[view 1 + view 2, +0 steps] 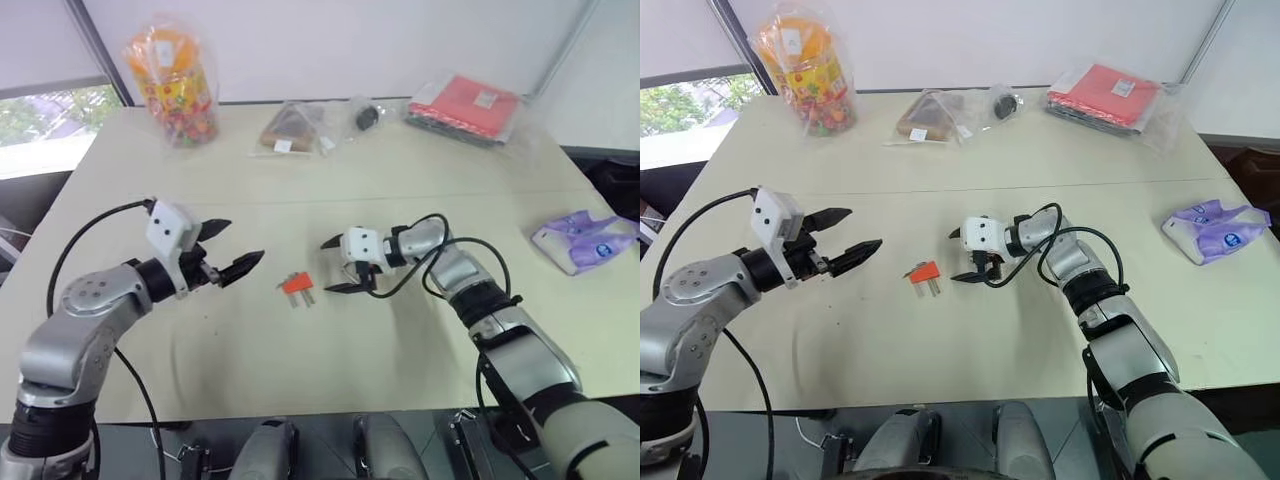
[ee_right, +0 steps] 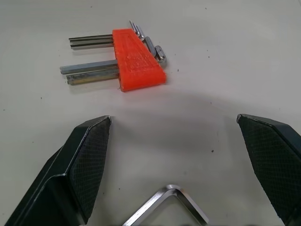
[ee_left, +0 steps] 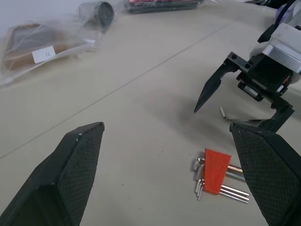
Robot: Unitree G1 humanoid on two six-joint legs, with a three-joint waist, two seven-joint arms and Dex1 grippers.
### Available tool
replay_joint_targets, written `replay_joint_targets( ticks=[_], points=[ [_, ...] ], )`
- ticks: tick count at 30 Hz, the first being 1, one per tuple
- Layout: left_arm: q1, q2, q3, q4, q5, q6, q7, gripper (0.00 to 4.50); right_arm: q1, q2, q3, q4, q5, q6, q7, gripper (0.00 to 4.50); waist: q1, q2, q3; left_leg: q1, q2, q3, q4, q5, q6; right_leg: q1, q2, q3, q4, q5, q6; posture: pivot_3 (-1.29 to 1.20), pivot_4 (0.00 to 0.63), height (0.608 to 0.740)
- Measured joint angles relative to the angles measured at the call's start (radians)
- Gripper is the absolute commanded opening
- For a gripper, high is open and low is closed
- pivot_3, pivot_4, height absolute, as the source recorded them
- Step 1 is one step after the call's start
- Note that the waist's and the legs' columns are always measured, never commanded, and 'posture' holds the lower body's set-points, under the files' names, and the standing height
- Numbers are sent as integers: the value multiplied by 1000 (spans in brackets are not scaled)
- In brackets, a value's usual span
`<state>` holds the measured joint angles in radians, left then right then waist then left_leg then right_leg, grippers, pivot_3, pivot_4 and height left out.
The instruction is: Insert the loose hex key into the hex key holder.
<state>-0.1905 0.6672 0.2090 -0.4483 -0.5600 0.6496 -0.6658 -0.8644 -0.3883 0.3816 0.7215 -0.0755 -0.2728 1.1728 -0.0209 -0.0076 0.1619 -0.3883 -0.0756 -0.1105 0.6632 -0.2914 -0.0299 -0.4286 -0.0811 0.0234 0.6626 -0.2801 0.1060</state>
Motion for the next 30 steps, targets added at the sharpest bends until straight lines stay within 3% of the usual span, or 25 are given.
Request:
replay_joint_targets(
  ticks=[24, 30],
  points=[
    [21, 1, 3, -6, -2, 0, 16, 4500, 30, 86, 5, -48, -28, 52, -17, 4454, -2, 0, 0, 0, 0, 0, 0, 0, 0, 0, 0, 0, 0, 0, 0, 0, 150, 740],
    [21, -1, 3, -7, 1, -4, 21, 4500, -50, 126, -2, 77, -15, 161, 68, 4454, -4, 0, 0, 1, 0, -1, -1, 0, 0, 1, 0, 0, 1, 0, 0, 0, 150, 740]
  ],
)
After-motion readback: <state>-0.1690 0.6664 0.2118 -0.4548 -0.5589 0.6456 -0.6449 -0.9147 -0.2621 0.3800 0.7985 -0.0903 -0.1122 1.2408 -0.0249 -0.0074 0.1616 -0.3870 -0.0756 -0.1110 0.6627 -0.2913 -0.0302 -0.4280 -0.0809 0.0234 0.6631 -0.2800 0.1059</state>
